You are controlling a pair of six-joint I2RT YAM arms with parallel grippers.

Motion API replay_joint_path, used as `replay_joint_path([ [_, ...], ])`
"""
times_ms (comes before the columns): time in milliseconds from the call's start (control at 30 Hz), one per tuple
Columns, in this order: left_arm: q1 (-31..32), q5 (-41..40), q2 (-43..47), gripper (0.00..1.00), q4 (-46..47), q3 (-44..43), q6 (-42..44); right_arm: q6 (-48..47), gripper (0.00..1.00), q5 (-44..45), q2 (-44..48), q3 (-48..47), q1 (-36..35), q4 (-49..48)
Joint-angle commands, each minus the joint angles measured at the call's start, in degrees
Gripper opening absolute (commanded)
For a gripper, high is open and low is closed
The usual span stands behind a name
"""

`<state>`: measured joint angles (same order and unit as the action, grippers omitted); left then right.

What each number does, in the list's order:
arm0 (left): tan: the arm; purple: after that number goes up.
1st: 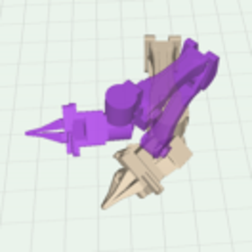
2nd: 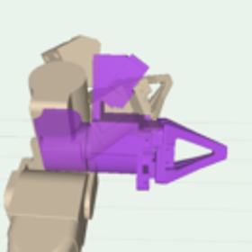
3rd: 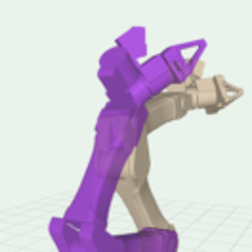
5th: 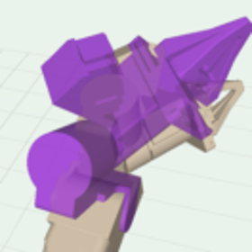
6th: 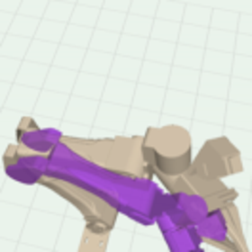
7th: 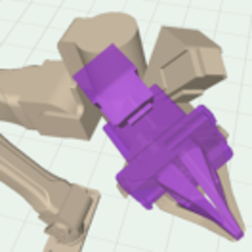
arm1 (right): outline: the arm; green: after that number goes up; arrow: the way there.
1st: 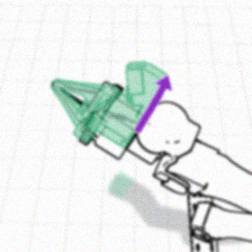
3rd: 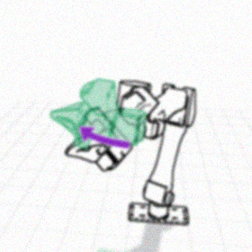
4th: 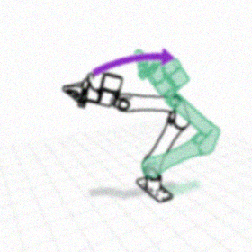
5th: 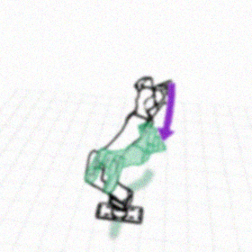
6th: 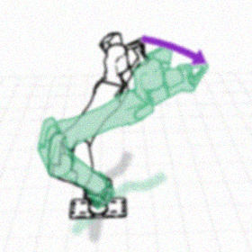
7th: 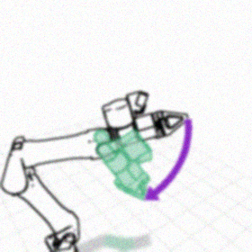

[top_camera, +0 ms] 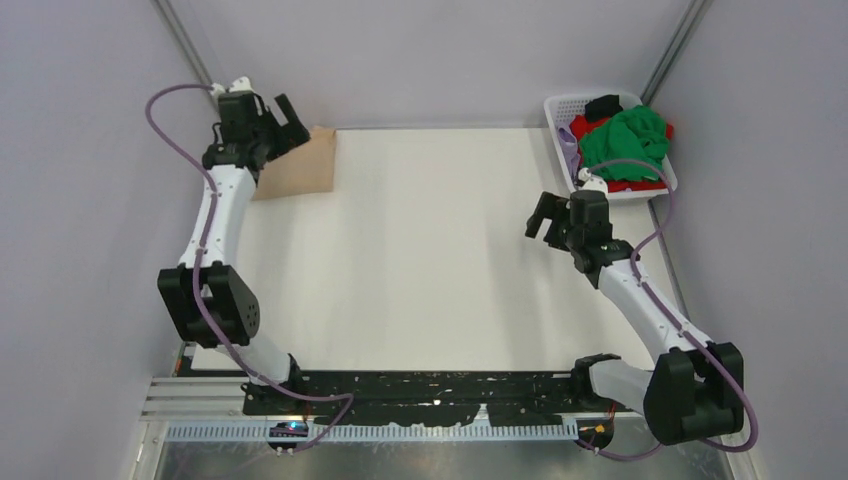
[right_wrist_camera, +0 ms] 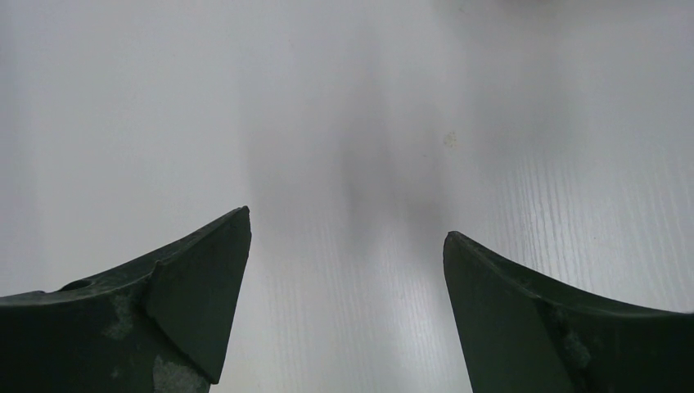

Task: Fold and stack the t-shirts
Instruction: Put the neatly folded tshirt into the corner of the board with the left arm, then reset both arms

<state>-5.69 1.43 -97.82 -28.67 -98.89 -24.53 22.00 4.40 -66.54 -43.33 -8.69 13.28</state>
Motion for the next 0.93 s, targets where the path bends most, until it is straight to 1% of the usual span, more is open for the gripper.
replay_joint_path([
  [0, 8.69, 4.12, 11.27, 1.00, 6.48, 18.08, -4.52, 1.38, 0.95, -0.17, 4.63, 3.57, 0.65, -3.28],
  [133, 14.83, 1.58, 21.58, 0.99, 10.42, 34.31, -6.39, 1.56, 0.95, 1.54, 8.83, 7.84, 0.90, -5.22],
  [267, 19.59, -0.89, 30.47, 0.99, 13.28, 48.99, -7.31, 0.42, 0.95, 3.70, 12.90, 12.31, 0.96, -8.36],
  [300, 20.08, -2.41, 32.17, 0.99, 13.44, 51.50, -7.44, -0.09, 0.95, 4.90, 13.53, 13.73, 1.00, -9.44],
  [433, 20.28, -2.98, 39.20, 1.00, 15.76, 59.74, -7.63, -0.39, 0.95, 7.58, 16.39, 17.63, 0.99, -12.44],
  [533, 20.28, -5.58, 42.97, 1.00, 15.84, 62.66, -5.53, -0.21, 0.95, 7.99, 17.19, 19.52, 0.96, -15.75],
  [600, 20.28, -6.82, 44.20, 0.99, 14.97, 63.39, -4.80, -0.30, 0.95, 8.59, 17.37, 19.96, 1.00, -15.72],
  [733, 20.28, -7.63, 45.19, 1.00, 14.00, 63.49, -4.07, -0.25, 0.95, 9.30, 16.82, 20.05, 0.89, -15.75],
  [900, 20.28, -10.54, 45.88, 1.00, 13.35, 62.99, -4.41, -0.63, 0.95, 10.20, 16.43, 19.70, 0.96, -16.00],
])
